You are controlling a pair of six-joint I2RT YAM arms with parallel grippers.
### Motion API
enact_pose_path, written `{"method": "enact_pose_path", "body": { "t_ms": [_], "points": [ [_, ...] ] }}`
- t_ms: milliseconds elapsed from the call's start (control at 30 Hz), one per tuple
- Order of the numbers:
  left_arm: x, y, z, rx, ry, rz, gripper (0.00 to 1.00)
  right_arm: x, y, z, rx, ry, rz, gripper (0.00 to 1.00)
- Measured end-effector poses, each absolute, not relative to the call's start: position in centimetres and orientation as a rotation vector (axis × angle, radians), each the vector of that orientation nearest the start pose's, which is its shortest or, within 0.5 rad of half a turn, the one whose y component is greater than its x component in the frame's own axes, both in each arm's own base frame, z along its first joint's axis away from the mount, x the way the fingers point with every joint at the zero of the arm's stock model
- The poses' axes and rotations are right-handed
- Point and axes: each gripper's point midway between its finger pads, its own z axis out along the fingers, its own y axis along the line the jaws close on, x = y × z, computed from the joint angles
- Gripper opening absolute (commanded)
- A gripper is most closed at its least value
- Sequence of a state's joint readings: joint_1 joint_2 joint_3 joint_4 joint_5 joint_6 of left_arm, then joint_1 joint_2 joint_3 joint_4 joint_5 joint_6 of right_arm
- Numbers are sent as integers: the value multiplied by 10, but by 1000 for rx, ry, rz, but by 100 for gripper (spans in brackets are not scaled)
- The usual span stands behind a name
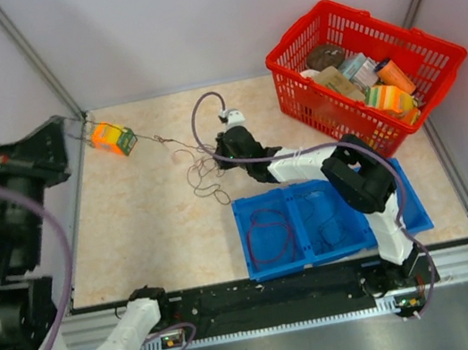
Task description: Untangle the cables
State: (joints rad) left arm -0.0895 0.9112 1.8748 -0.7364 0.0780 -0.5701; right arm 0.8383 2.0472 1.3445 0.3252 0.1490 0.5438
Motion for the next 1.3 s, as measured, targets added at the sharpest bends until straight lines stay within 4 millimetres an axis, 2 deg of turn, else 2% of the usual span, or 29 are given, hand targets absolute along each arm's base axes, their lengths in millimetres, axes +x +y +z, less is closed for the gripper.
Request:
{"method": "enact_pose_path", "body": {
  "t_ms": [133, 233, 300, 433, 533, 633, 767, 900, 1000, 1167, 1233, 1300],
  "points": [
    [143, -24, 621, -303, 1170, -507, 0, 421, 387, 87, -86, 2094, 584, 0],
    [122, -12, 630, -315, 1107, -471, 0, 425, 372, 80, -62, 2120, 516, 0],
    [123, -6, 628, -330, 1106, -440, 0, 423, 367, 76, -59, 2142, 479, 0],
    [140, 1, 615, -363, 1164, -378, 0, 425, 362, 75, -53, 2164, 453, 0],
    [145, 10, 613, -396, 1178, -328, 0, 428, 353, 74, -40, 2181, 425, 0],
    [135, 25, 619, -438, 1156, -278, 0, 436, 346, 77, -19, 2183, 391, 0],
    [102, 55, 634, -521, 1060, -241, 0, 443, 340, 80, 4, 2179, 371, 0],
    [81, 74, 629, -568, 1017, -194, 0, 443, 338, 78, 4, 2189, 367, 0],
    [85, 74, 626, -555, 1022, -169, 0, 443, 338, 73, -1, 2198, 365, 0],
    [107, 69, 621, -535, 1080, -121, 0, 441, 335, 64, -5, 2218, 339, 0],
    [103, 77, 624, -571, 1074, -108, 0, 441, 333, 63, -1, 2221, 325, 0],
    [92, 86, 629, -605, 1044, -119, 0, 442, 332, 62, 1, 2221, 320, 0]
  ]
}}
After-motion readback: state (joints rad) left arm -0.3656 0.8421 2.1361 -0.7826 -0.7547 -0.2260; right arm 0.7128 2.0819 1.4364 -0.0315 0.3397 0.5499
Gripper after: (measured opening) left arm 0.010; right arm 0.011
